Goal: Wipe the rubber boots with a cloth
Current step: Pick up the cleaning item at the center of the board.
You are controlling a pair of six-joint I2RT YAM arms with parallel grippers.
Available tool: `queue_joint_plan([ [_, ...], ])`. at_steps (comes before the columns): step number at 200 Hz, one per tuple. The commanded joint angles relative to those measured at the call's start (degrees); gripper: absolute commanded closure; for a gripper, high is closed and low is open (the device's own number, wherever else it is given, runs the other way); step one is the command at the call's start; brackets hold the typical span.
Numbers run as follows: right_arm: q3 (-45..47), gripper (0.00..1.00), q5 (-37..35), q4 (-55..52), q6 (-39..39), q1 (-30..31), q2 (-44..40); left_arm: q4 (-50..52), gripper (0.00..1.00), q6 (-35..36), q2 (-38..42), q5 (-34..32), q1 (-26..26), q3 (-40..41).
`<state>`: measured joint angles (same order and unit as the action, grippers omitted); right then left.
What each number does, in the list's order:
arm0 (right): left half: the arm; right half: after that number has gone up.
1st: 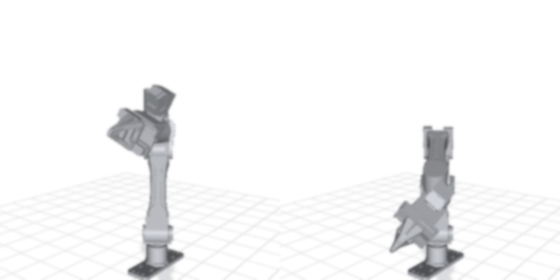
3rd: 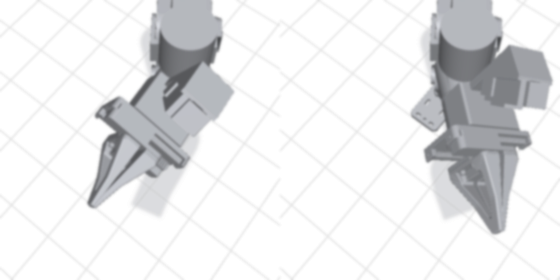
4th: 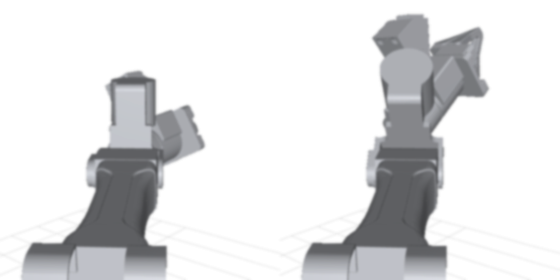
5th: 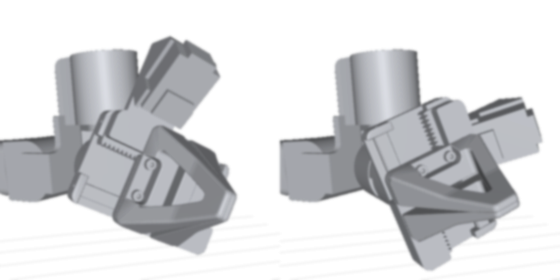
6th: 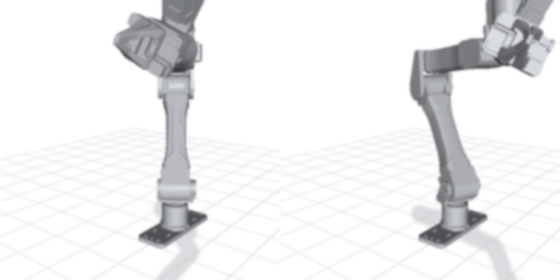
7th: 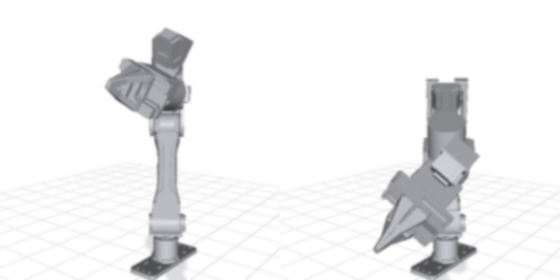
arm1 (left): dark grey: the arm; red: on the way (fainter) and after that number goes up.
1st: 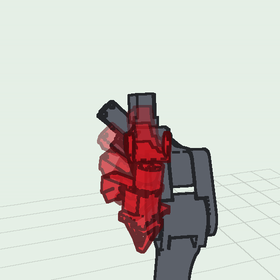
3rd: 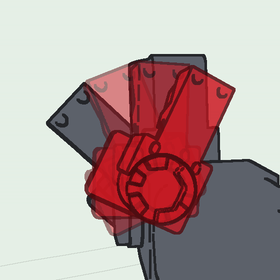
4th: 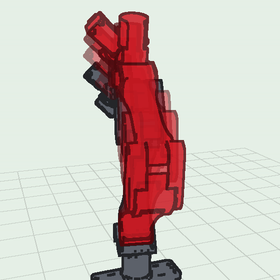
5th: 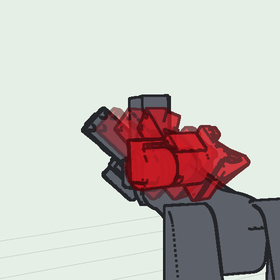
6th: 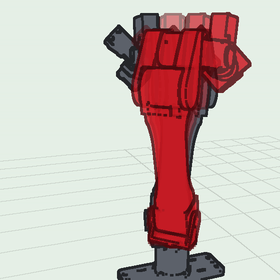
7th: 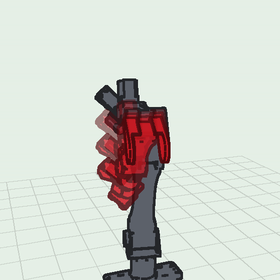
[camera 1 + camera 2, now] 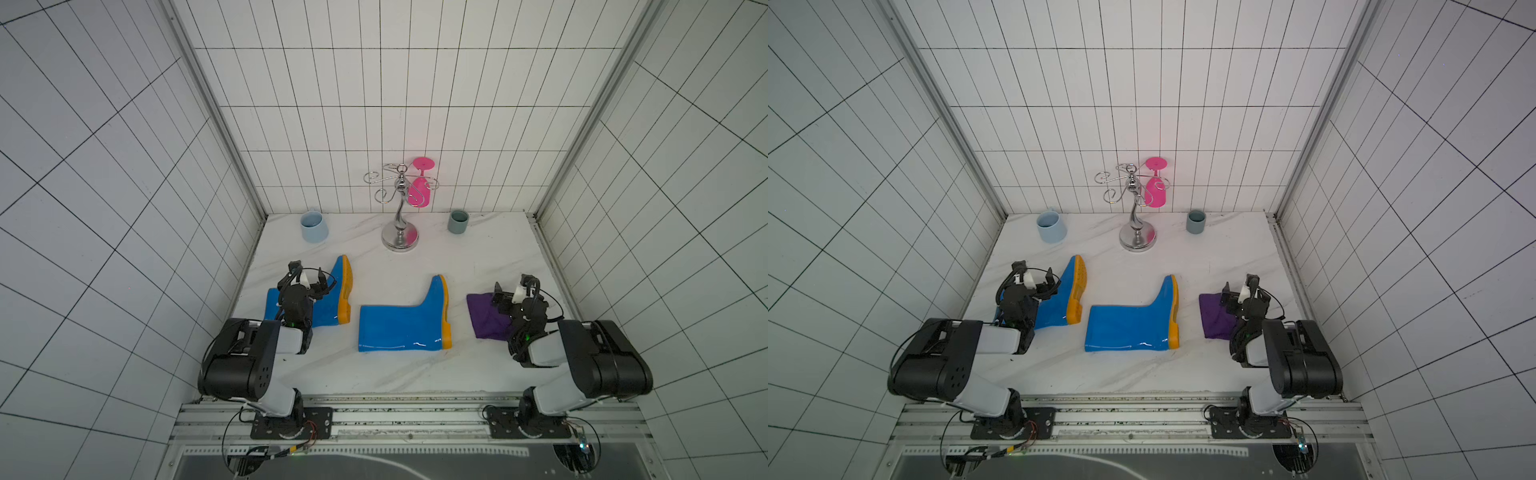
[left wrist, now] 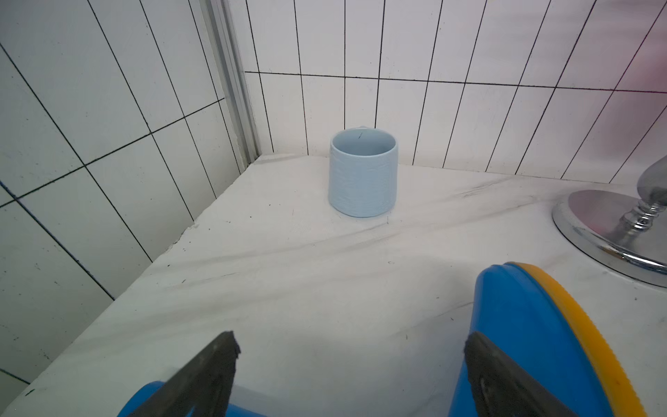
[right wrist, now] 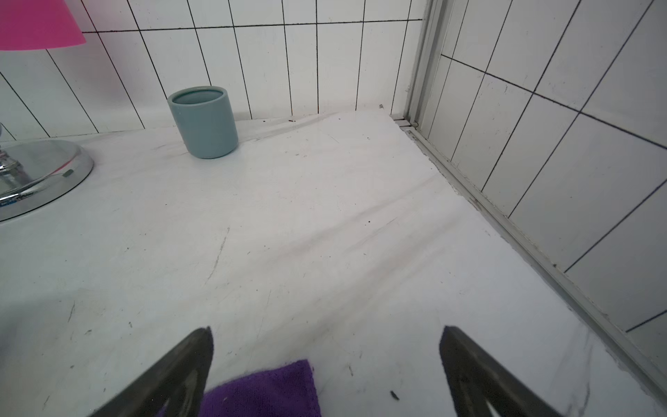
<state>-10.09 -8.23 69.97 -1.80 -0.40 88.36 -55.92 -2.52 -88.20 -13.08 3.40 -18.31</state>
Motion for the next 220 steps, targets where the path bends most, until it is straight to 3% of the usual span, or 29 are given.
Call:
queue_joint_plan([
  [1,-3.9,0.01,-0.6,3.3,1.2,-0.7,0.2,-1.9,0.03,0.8,-0.8,-0.3,0.3,-0.8],
  [92,-3.9,0.00,-0.6,3.3,1.1,-0.7,0.2,-2.1,0.03,0.7,-0.7,-0.1,0.2,-0.7],
  [220,-3.9,0.01,-0.4,3.3,1.2,-0.7,0.2,-7.4,0.02,-0.6,2.5,5.6,-2.7,3.3],
])
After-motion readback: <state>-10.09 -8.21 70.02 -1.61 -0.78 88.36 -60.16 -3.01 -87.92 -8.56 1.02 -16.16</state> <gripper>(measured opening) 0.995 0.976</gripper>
